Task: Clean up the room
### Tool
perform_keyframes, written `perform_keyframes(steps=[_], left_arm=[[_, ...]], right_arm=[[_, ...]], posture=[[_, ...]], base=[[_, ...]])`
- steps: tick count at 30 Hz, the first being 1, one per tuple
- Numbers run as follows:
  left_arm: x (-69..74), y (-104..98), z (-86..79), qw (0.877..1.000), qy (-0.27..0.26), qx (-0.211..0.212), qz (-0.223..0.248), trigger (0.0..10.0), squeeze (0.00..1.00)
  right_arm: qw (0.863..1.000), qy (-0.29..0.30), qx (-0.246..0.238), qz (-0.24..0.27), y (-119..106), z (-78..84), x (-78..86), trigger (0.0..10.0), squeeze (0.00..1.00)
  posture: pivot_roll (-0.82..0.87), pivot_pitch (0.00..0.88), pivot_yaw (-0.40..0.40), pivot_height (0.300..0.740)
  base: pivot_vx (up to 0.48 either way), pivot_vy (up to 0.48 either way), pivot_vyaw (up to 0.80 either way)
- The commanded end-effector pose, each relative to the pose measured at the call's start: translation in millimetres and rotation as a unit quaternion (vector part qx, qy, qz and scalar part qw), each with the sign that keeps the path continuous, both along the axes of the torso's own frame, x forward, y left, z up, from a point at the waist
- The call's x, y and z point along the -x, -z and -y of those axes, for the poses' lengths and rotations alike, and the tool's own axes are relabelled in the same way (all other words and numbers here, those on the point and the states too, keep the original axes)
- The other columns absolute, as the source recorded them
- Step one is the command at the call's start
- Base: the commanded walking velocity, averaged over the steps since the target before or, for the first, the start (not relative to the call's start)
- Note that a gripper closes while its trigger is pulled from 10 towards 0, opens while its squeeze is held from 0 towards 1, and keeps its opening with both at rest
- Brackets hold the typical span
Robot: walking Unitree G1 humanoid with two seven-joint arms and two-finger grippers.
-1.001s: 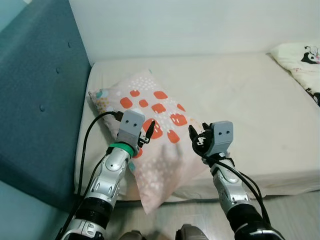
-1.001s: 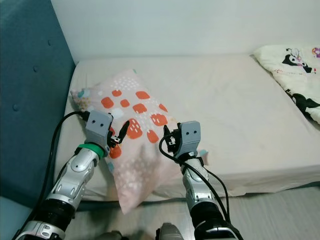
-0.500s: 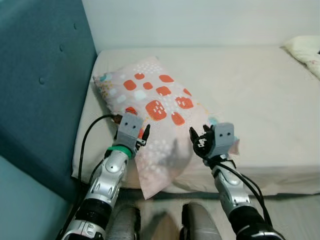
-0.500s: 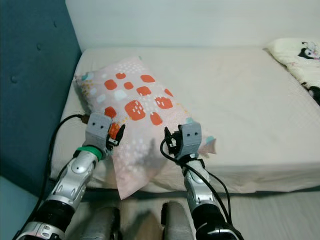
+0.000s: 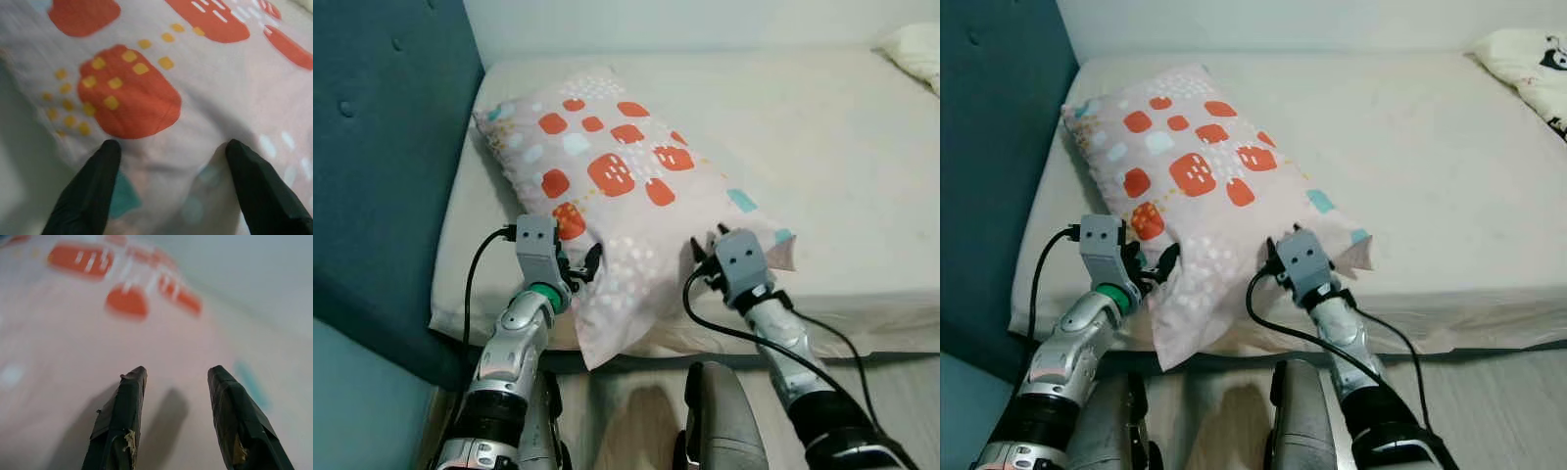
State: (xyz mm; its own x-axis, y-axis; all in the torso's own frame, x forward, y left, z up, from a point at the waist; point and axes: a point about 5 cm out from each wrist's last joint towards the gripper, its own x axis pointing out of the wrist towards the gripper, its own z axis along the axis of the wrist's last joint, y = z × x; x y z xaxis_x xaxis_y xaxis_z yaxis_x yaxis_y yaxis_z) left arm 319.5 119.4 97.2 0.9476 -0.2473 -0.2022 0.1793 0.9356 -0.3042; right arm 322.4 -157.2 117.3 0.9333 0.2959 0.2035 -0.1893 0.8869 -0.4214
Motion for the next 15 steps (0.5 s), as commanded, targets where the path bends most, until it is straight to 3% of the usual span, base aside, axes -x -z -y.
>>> perform_keyframes(steps=[1,4,8,11,13,15], left_arm=[[-0.5,-2,-3.1,0.999,-0.004,0.034,-0.012,10.0,1.00],[2.1,-5,-3.9,0.995,0.006,0.096,-0.032,10.0,1.00],[3.4,-5,-3.8,0.993,0.008,0.113,-0.039,10.0,1.00],[7.2,2,-4.6,0.986,-0.001,0.152,-0.070,10.0,1.00],[7.2,2,-4.6,0.986,-0.001,0.152,-0.070,10.0,1.00],[11.9,18,-0.9,0.984,-0.013,0.141,-0.104,10.0,1.00]], right_arm=[[0.999,-0.004,0.018,0.027,-8,0.1,0.7,10.0,0.00],[0.997,-0.011,0.056,0.052,-15,-0.5,3.5,10.0,0.00],[0.996,-0.012,0.064,0.052,-15,-0.1,4.5,10.0,0.00],[0.996,-0.010,0.075,0.046,-11,3.7,6.6,10.0,0.00],[0.996,-0.010,0.075,0.046,-11,3.7,6.6,10.0,0.00],[0.996,-0.004,0.078,0.045,-13,9.0,6.7,10.0,0.00]], posture=[[0.00,0.020,0.040,0.579],[0.00,0.044,0.040,0.579],[0.00,0.051,0.039,0.579],[-0.01,0.073,0.035,0.579],[-0.01,0.073,0.035,0.579],[-0.02,0.084,0.034,0.579]], base=[[0.000,0.000,0.00],[0.000,0.000,0.00],[0.000,0.000,0.00],[0.000,0.000,0.00],[0.000,0.000,0.00],[0.000,0.000,0.00]])
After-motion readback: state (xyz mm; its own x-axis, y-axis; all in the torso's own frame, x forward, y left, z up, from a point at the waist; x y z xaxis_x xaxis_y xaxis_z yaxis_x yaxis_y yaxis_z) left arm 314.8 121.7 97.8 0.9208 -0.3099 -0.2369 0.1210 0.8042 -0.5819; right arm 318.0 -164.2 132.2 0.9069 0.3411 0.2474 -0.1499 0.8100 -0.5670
